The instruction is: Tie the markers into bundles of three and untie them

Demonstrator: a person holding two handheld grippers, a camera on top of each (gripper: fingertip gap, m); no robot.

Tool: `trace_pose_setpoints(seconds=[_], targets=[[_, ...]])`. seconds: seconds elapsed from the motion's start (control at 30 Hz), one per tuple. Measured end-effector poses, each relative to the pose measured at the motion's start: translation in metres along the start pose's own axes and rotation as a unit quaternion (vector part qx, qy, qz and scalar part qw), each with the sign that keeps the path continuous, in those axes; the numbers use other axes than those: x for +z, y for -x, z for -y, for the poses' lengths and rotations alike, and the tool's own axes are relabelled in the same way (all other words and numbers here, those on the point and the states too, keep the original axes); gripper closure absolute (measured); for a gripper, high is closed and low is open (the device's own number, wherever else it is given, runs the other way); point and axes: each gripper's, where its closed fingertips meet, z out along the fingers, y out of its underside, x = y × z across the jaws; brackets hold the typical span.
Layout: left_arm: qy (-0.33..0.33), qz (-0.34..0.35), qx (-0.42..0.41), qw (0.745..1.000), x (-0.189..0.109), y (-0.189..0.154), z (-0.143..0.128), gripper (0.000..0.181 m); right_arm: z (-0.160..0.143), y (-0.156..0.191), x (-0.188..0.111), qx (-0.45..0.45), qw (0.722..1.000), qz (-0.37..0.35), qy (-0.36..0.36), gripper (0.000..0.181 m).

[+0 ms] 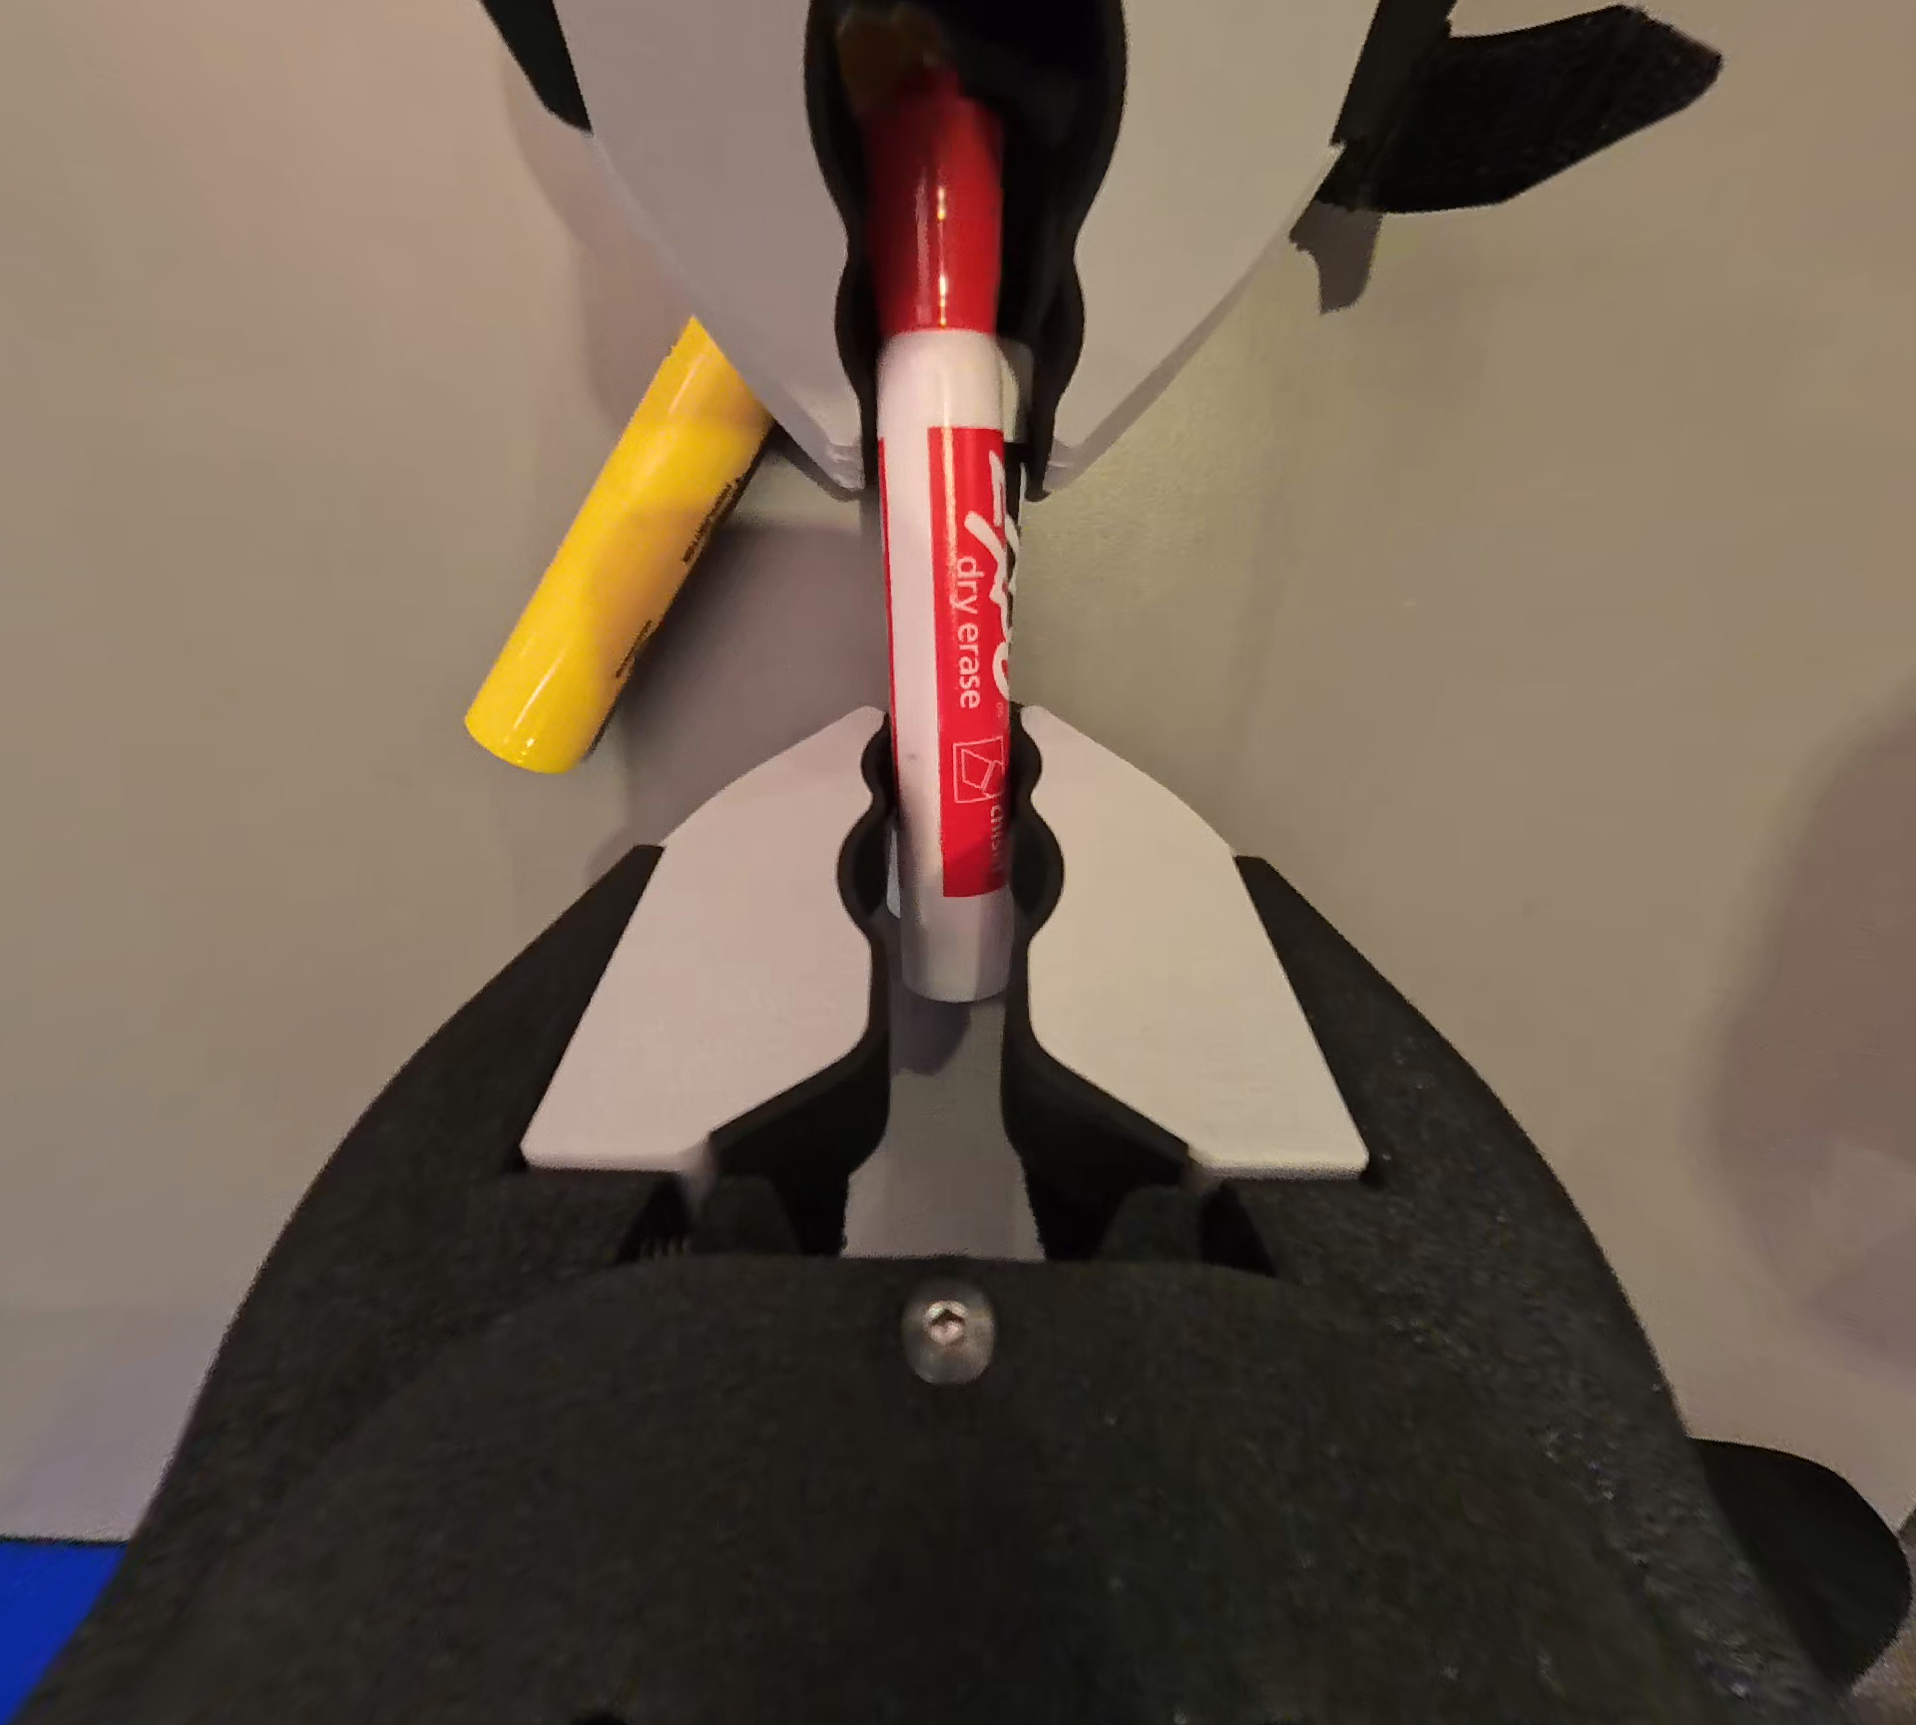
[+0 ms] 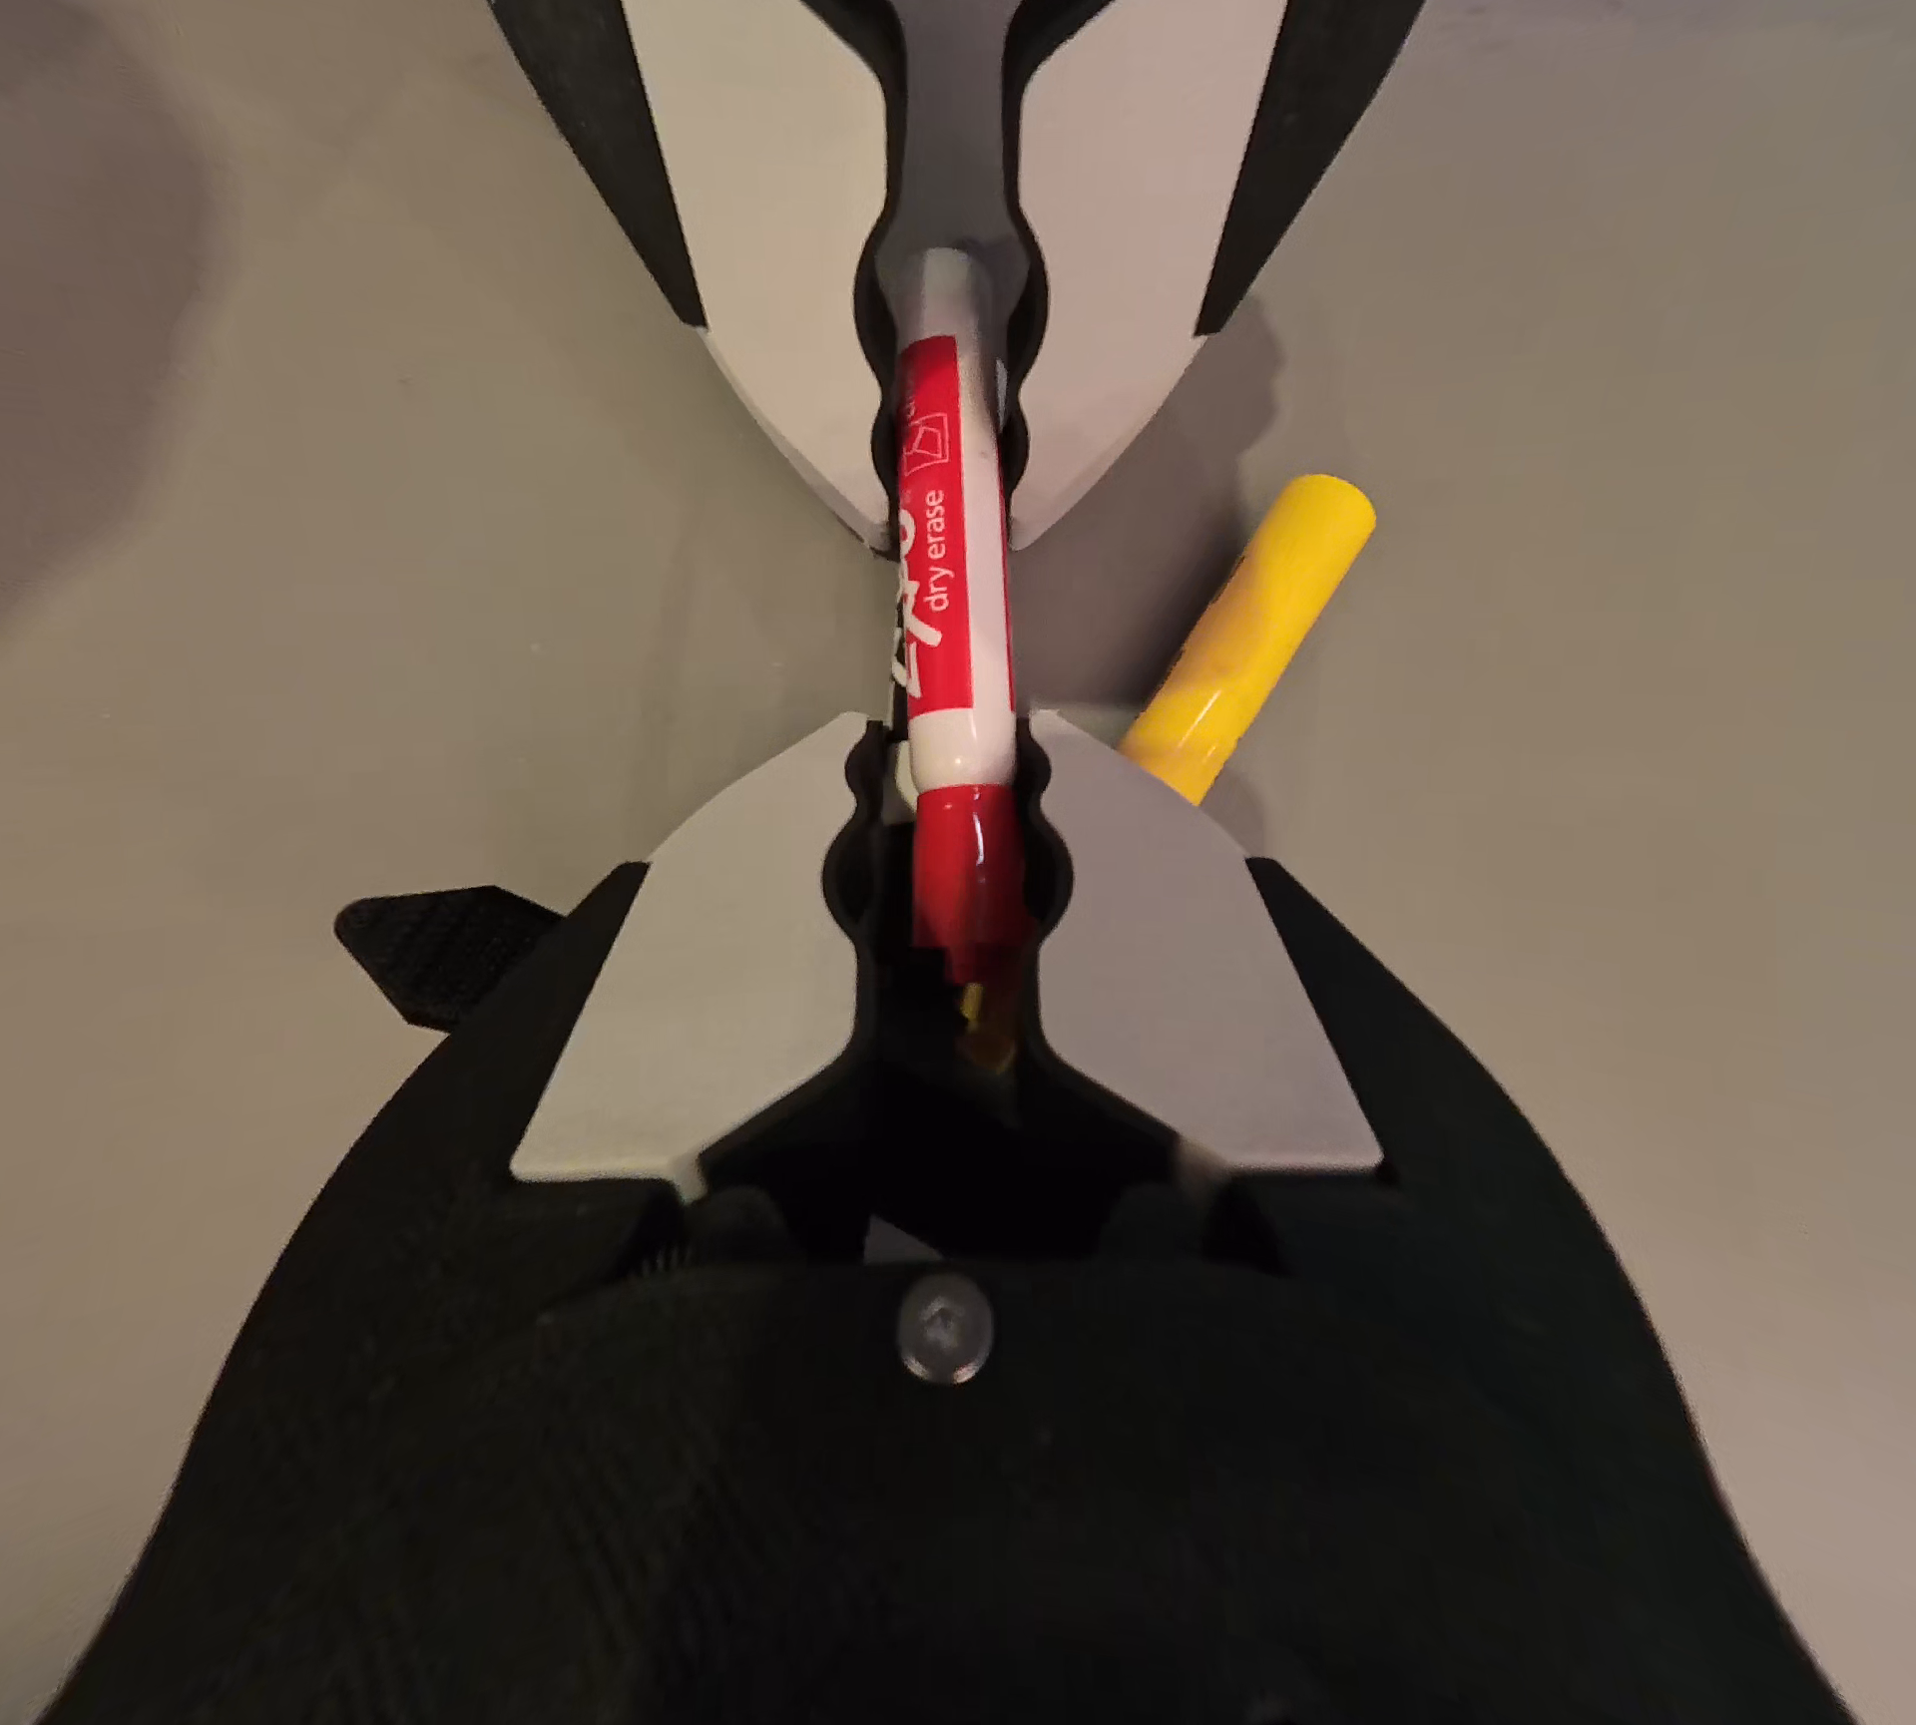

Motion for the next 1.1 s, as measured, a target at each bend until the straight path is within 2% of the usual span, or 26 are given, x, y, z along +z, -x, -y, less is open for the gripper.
trace_pose_setpoints(seconds=[0.57, 0.63, 0.73, 0.77, 0.87, 1.1], targets=[[0.006, 0.001, 0.013, 1.000, 0.000, -0.012, 0.001, 0.162, 0.017, 0.011, -0.001, -0.018, 1.000, 0.008, -0.021, 0.162], [0.012, -0.017, 0.001, 1.000, 0.000, -0.014, 0.000, 0.163, 0.018, 0.013, 0.001, -0.012, 1.000, 0.017, -0.019, 0.162], [0.029, -0.004, 0.017, 0.999, 0.000, -0.013, 0.000, 0.162, 0.018, 0.014, 0.002, -0.004, 0.999, 0.026, -0.028, 0.161], [0.037, 0.002, 0.027, 0.999, 0.000, -0.013, 0.000, 0.163, 0.018, 0.015, 0.001, -0.010, 0.999, 0.026, -0.033, 0.159], [0.031, 0.014, 0.035, 0.999, 0.001, -0.015, 0.004, 0.163, 0.021, 0.012, -0.006, -0.004, 0.999, 0.012, -0.043, 0.129], [-0.001, 0.001, 0.015, 1.000, -0.002, -0.017, 0.007, 0.163, 0.017, 0.006, -0.015, 0.017, 0.998, 0.016, -0.056, 0.129]])
